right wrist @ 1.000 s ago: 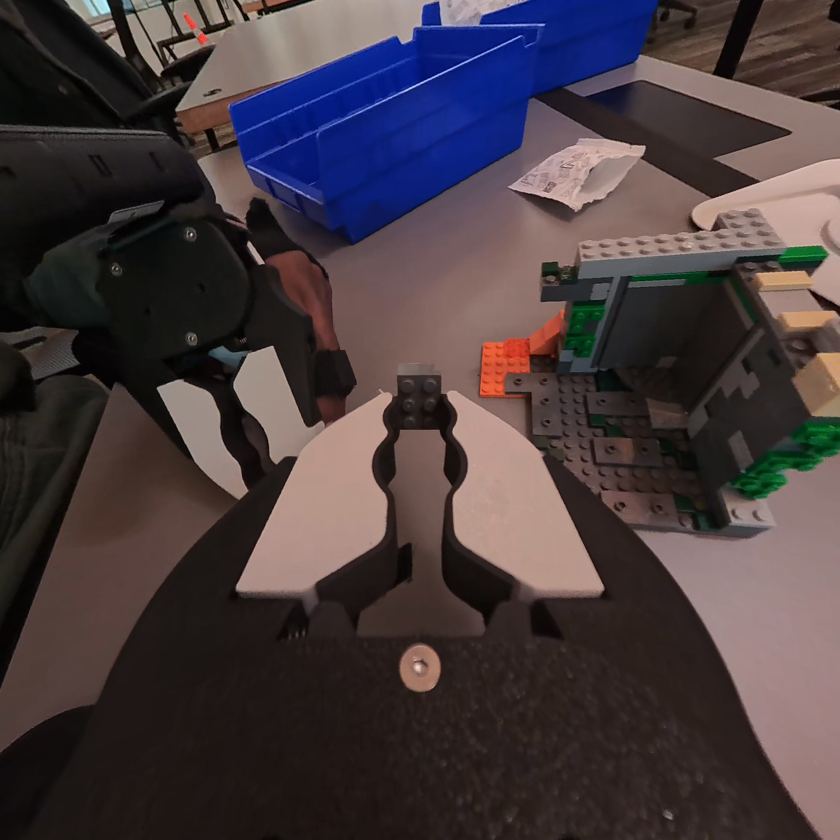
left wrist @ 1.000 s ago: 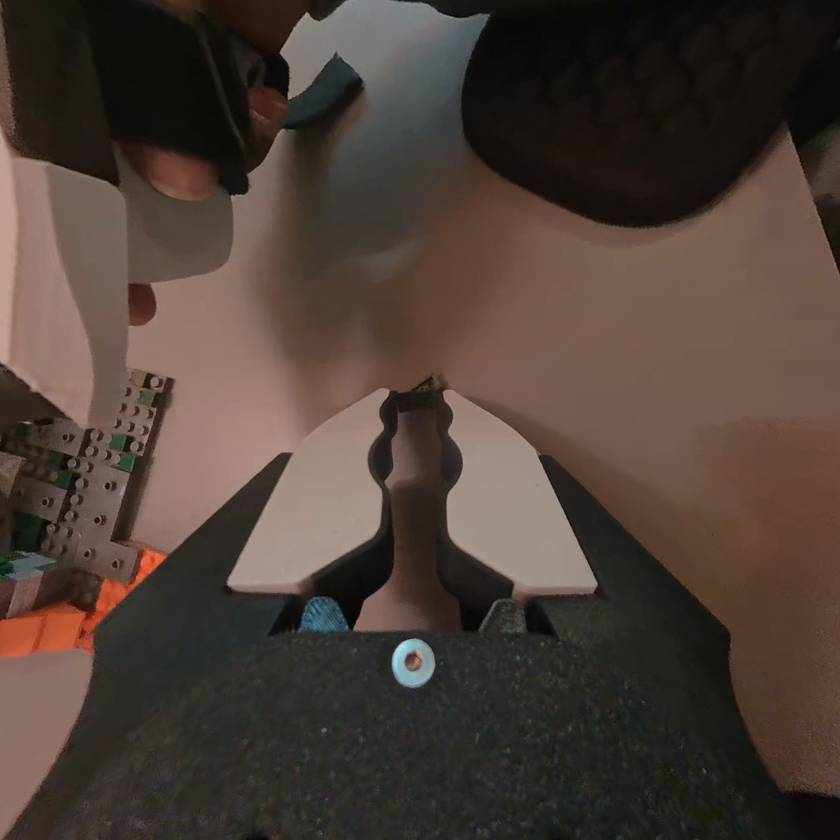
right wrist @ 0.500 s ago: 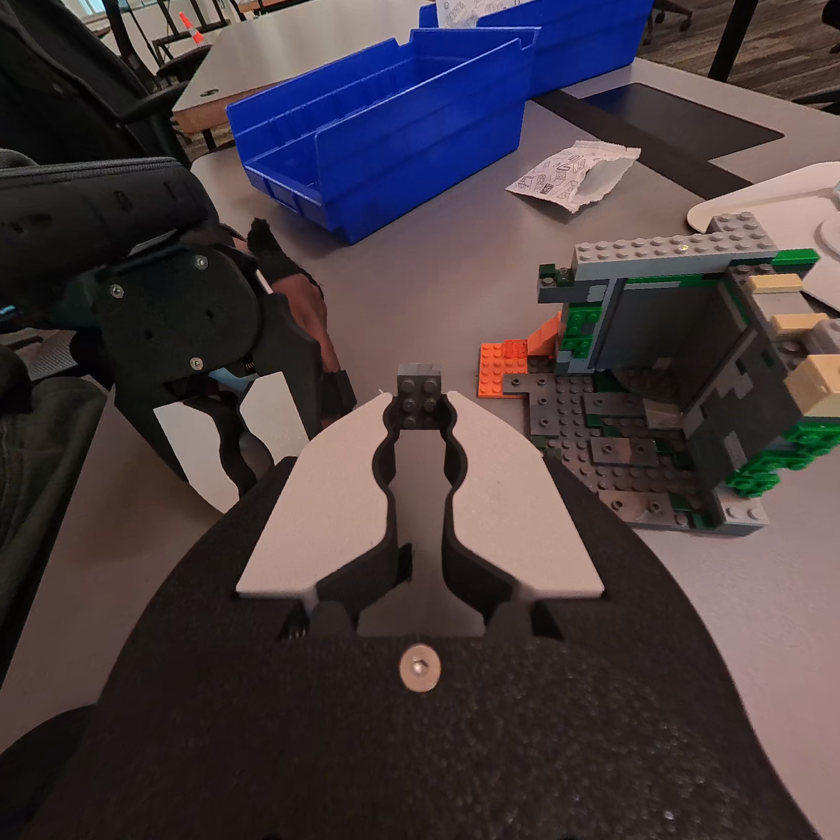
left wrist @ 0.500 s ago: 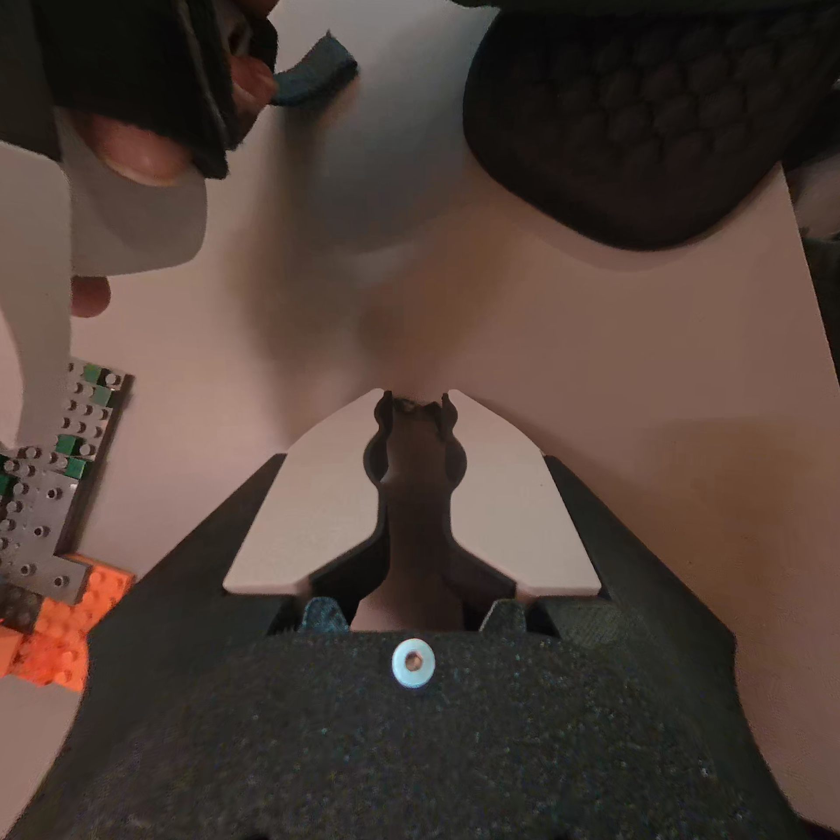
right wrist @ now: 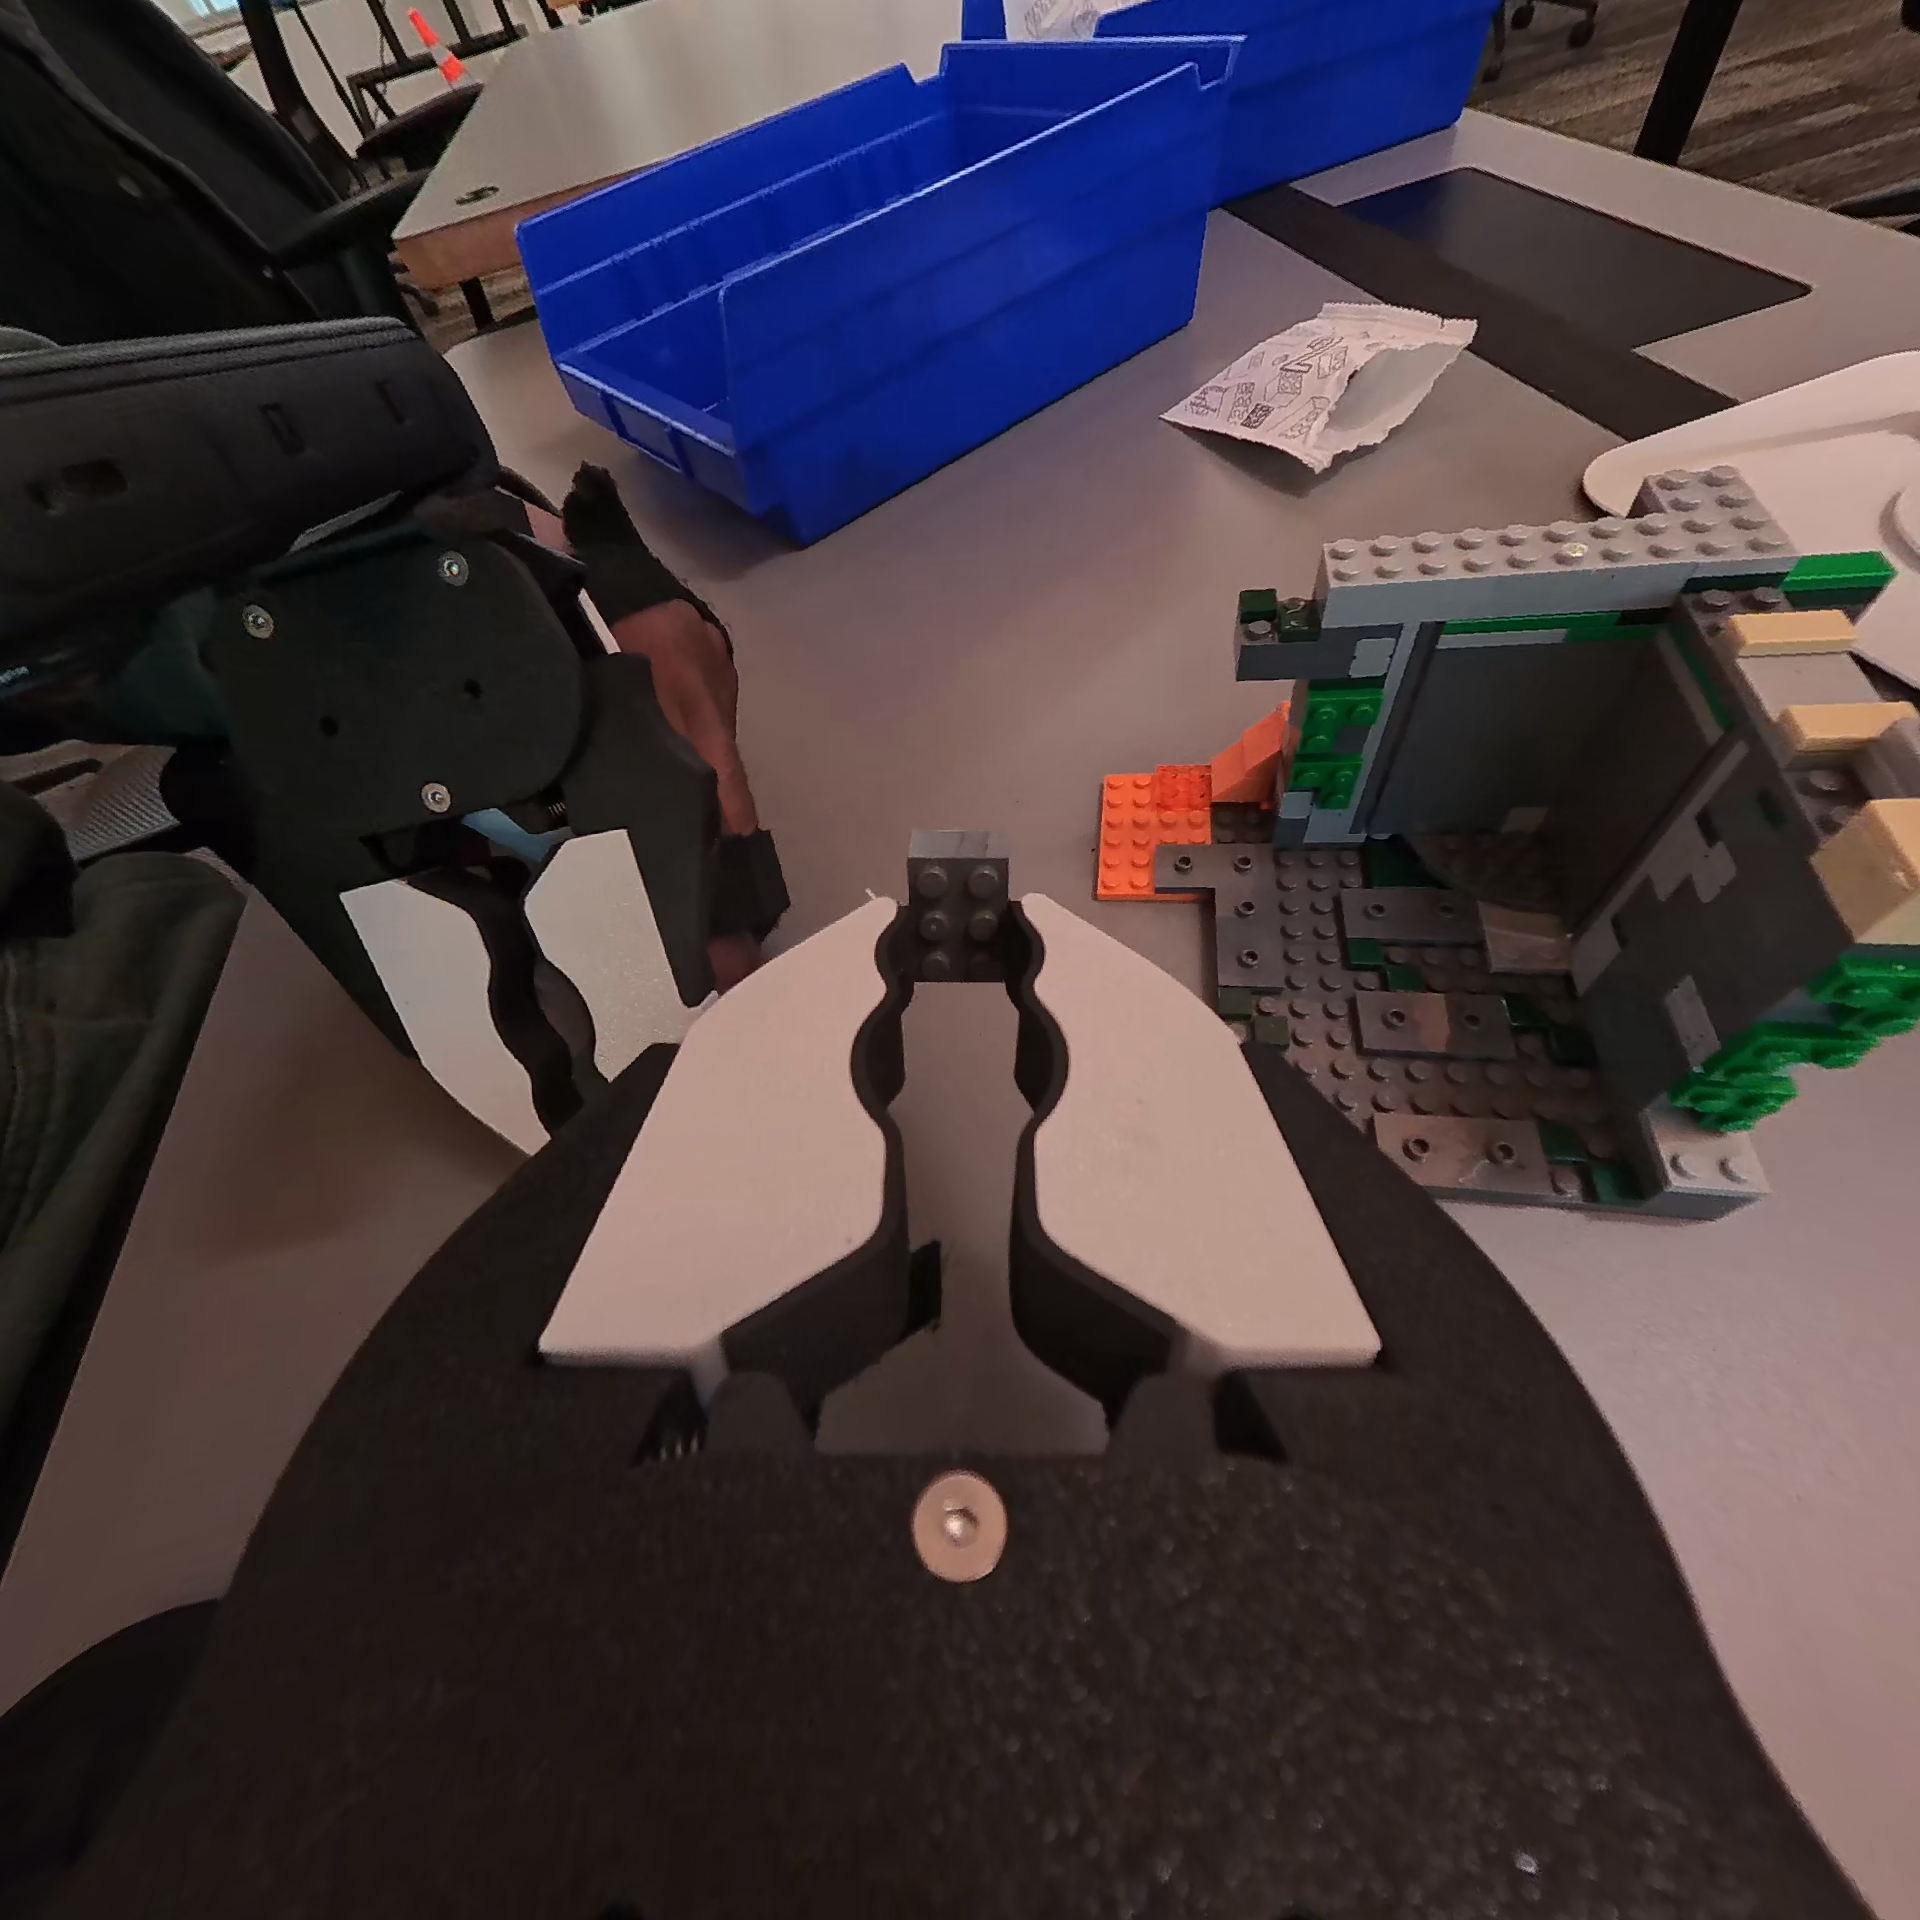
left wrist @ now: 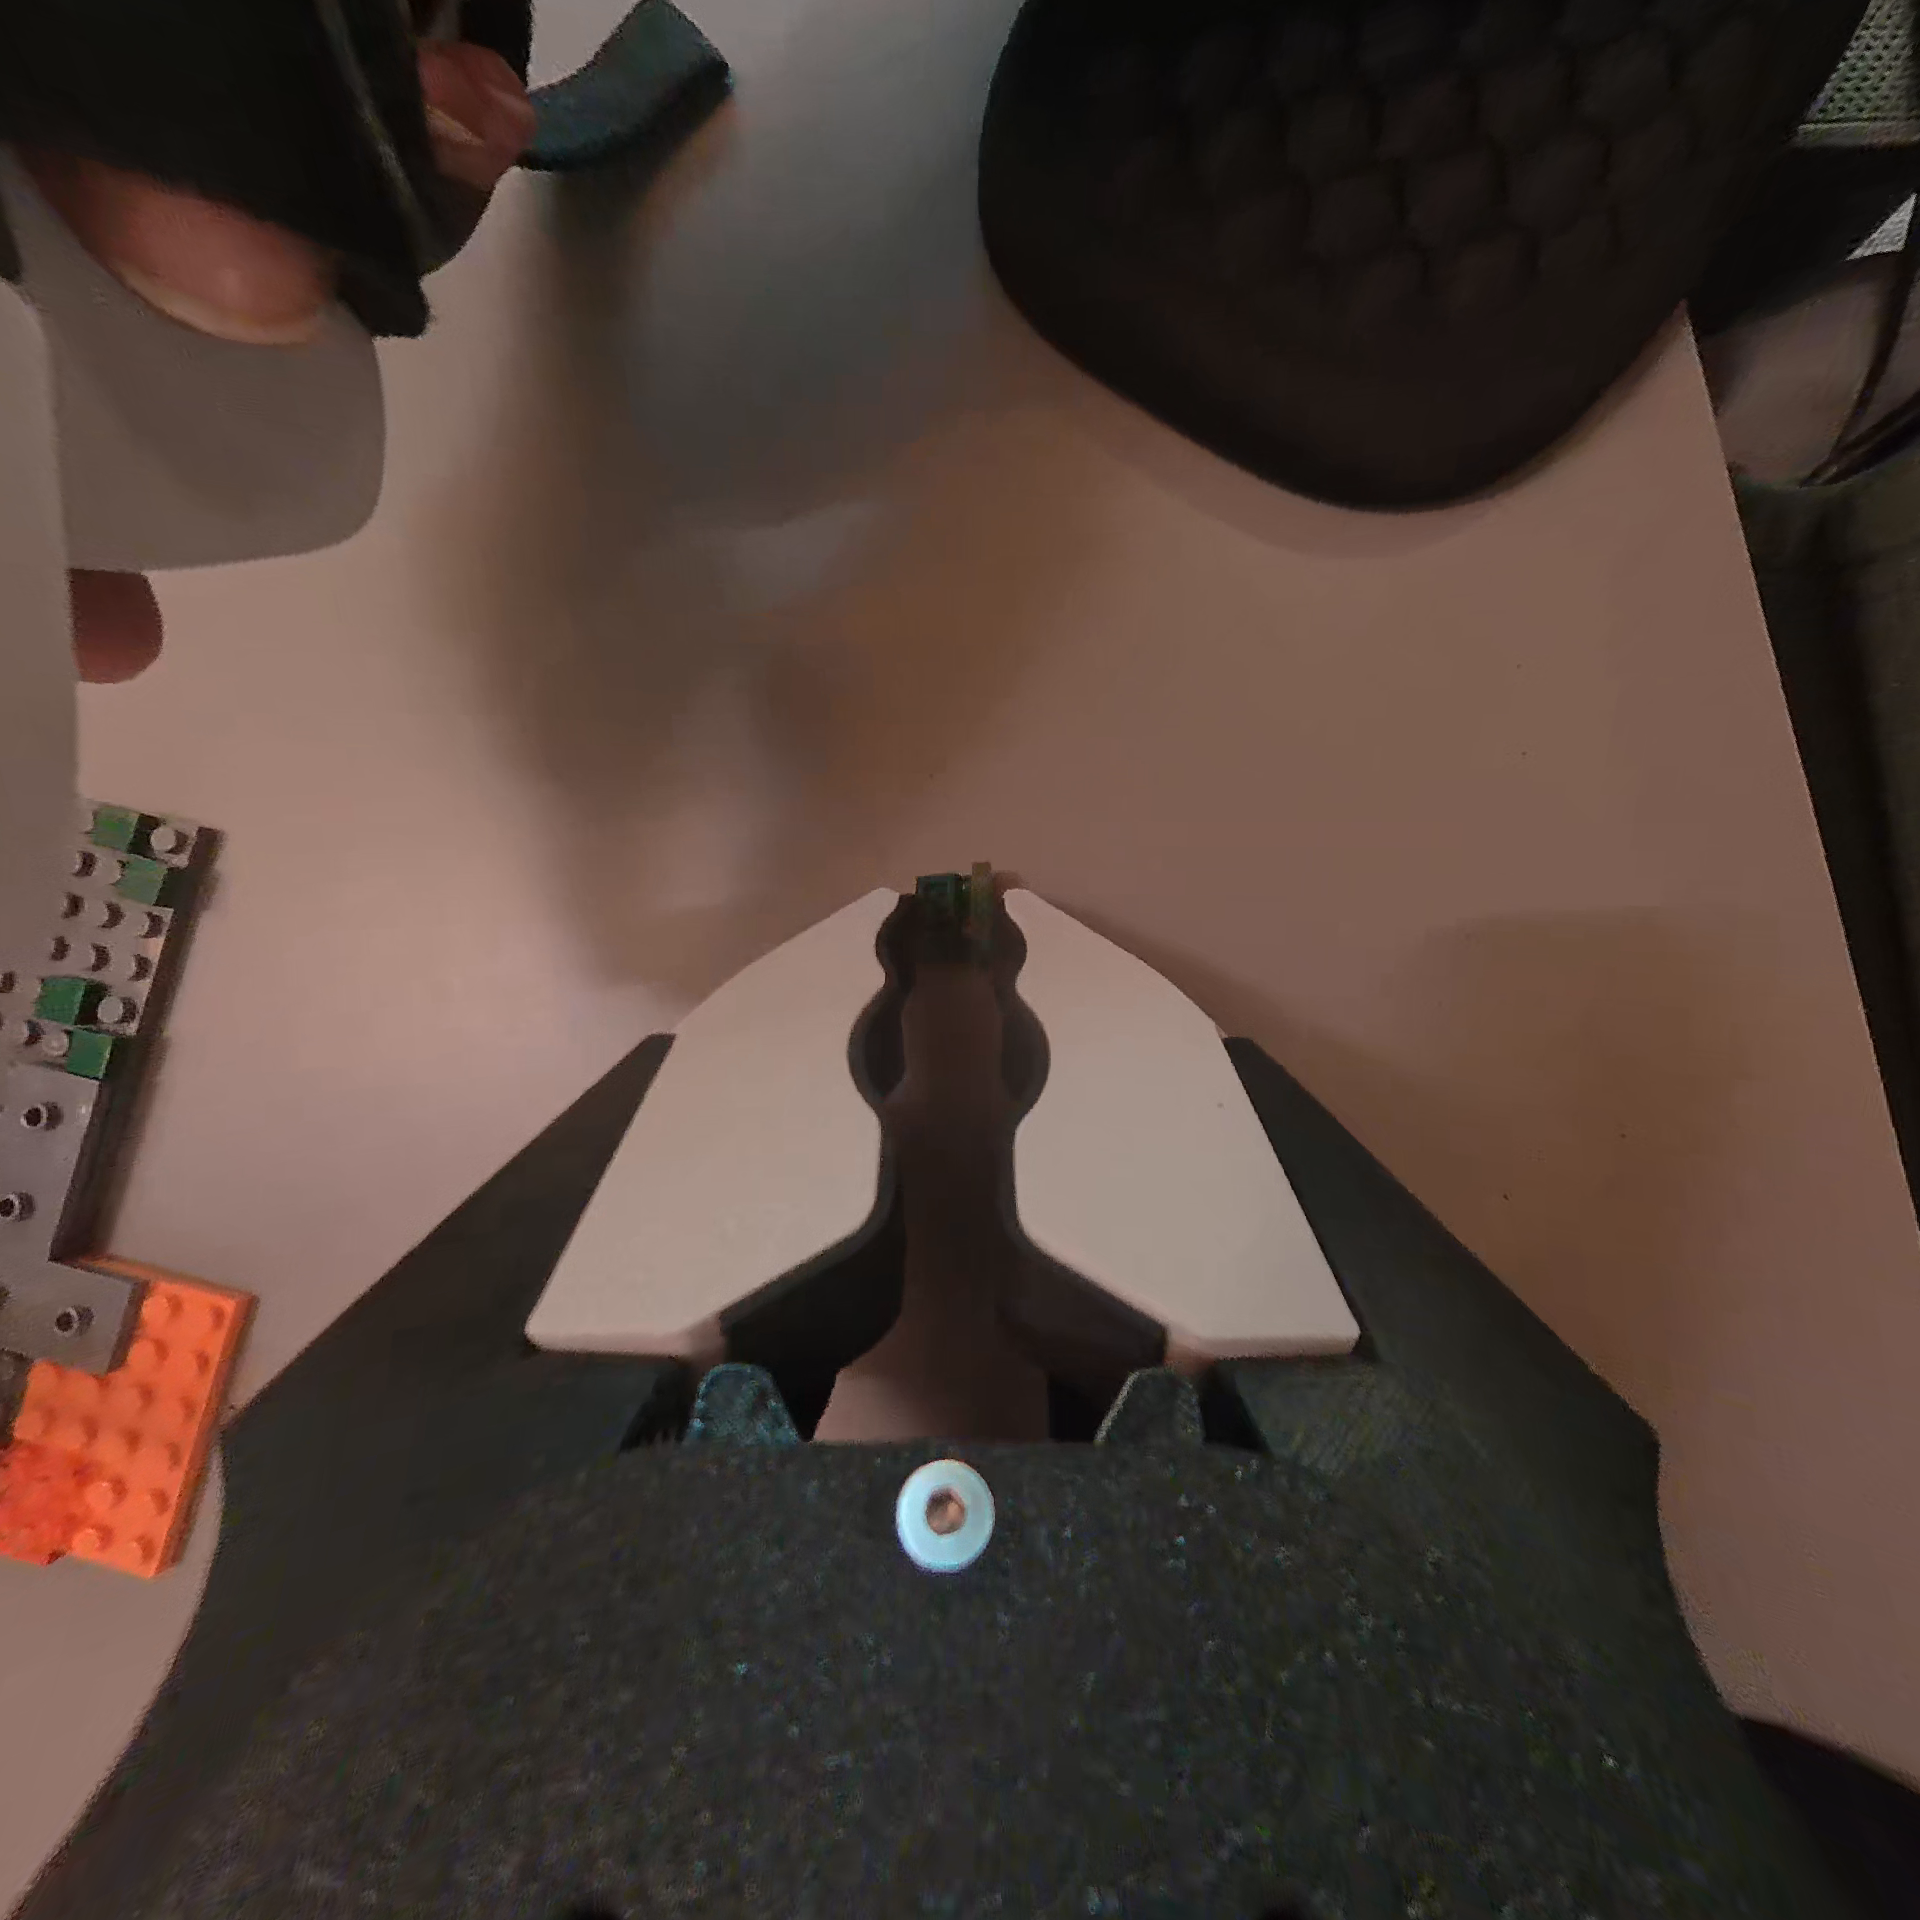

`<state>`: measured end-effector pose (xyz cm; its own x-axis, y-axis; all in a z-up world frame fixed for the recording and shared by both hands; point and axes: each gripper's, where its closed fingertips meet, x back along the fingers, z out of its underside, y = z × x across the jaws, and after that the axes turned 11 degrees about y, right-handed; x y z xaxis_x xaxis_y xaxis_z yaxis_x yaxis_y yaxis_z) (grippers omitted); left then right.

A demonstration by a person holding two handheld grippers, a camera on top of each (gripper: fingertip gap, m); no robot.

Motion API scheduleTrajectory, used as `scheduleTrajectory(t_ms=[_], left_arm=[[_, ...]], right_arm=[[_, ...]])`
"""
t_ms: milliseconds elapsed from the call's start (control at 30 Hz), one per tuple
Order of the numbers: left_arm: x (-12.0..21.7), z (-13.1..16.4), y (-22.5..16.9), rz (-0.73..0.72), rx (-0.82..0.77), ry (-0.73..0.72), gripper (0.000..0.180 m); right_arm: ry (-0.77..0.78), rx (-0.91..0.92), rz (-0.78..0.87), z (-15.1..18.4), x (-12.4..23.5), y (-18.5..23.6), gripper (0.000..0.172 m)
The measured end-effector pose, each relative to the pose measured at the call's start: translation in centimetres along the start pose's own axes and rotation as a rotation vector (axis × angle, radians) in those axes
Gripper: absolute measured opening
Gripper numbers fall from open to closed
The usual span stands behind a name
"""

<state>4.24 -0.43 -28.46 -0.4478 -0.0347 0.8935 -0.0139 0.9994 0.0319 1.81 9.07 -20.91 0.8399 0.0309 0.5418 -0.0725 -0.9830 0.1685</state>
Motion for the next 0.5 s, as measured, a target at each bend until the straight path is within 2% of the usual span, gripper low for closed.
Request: scheduleTrajectory(t_ms=[33, 267, 400, 500], left_arm=[[0.0, 0.0, 0.0, -0.002, -0.003, 0.004, 0.013], [1.1, 0.1, 0.3, -0.043, 0.015, -0.039, 0.013], [5.8, 0.5, 1.6, -0.166, 0.070, -0.126, 0.013], [11.3, 2.9, 3.1, -0.327, 0.145, -0.146, 0.013]], right_arm=[[-0.001, 0.000, 0.000, 0.0, 0.0, 0.0, 0.016], [-0.004, -0.001, 0.000, 0.0, 0.1, 0.0, 0.016], [-0.007, 0.000, -0.003, -0.1, 0.2, 0.1, 0.016], [-0.009, 0.003, -0.008, -0.2, 0.1, 0.2, 0.016]])
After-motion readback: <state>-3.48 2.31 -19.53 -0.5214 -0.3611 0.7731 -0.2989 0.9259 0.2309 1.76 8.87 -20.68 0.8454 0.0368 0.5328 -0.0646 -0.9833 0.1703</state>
